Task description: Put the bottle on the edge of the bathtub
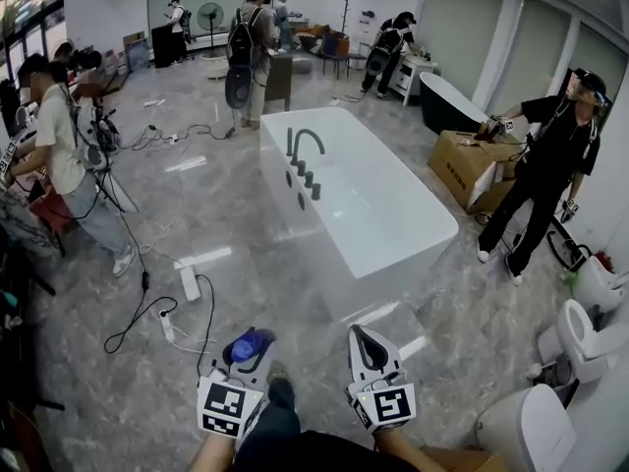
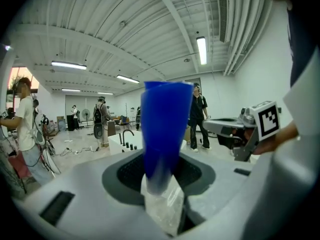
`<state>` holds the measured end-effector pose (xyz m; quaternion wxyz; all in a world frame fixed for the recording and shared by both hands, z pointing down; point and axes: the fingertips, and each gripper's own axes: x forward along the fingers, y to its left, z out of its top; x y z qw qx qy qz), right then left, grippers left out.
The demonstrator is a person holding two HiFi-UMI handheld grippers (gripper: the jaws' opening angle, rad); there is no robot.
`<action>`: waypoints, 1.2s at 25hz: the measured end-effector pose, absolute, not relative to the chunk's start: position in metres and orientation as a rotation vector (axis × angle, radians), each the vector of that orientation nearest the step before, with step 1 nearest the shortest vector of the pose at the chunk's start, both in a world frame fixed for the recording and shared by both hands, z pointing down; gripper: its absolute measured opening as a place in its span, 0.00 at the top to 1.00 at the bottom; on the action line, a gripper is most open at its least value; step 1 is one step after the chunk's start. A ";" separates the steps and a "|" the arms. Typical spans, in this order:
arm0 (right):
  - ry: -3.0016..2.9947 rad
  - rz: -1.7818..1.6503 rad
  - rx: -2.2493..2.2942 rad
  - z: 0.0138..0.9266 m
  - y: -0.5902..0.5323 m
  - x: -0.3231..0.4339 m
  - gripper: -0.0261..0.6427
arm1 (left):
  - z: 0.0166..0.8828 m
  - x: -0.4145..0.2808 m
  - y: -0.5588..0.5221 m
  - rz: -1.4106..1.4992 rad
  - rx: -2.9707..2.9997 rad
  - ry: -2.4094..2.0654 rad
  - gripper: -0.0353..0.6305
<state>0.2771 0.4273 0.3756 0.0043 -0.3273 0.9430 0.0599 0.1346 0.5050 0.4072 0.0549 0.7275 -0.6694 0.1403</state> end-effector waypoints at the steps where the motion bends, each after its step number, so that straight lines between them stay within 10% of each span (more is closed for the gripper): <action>1: 2.965 0.187 -1.019 0.377 0.417 0.269 0.94 | 0.409 0.128 0.494 0.423 2.200 -2.033 0.71; 30: 3.071 0.047 -0.835 0.388 0.101 0.095 0.94 | 0.416 -0.027 0.201 0.417 2.016 -2.121 0.71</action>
